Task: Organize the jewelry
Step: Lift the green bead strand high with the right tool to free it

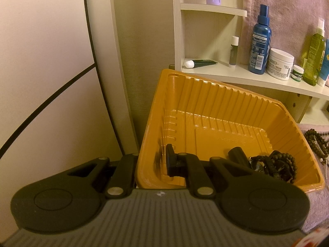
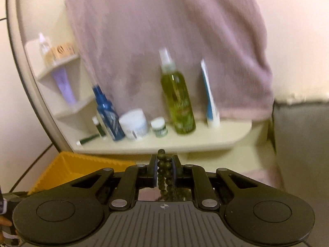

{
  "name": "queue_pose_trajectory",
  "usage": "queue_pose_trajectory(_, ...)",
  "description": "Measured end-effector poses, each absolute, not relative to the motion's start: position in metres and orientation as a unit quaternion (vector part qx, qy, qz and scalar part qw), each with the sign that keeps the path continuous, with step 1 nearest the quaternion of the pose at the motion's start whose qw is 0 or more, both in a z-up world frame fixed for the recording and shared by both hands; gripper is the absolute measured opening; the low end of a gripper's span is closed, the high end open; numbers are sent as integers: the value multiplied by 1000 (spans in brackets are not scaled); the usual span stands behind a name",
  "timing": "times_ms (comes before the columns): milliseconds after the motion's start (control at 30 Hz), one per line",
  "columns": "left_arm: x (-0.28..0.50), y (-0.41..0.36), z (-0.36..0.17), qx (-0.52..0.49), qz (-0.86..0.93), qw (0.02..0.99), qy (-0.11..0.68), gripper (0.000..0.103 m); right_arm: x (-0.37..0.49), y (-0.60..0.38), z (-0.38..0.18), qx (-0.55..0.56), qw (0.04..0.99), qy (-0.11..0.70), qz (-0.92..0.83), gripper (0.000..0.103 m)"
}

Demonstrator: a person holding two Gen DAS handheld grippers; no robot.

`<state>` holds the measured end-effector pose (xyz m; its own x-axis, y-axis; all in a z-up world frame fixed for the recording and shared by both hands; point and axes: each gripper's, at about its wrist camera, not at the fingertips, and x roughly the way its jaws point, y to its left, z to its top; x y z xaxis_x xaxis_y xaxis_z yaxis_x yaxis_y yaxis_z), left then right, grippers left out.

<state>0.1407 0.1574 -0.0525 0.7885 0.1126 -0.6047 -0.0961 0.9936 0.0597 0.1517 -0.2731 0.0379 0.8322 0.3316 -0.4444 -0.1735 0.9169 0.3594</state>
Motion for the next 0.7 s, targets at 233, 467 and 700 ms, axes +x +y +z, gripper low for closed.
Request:
queue_pose_trajectory(233, 141, 157, -51, 14, 54, 946, 319, 10, 145, -279, 78, 131, 957, 219, 140, 14)
queue_pose_trajectory(467, 141, 157, -50, 15, 52, 947, 318, 10, 141, -283, 117, 110, 964, 188, 151, 14)
queue_pose_trajectory(700, 140, 157, -49, 15, 52, 947, 317, 10, 137, -287, 151, 87, 969, 163, 165, 14)
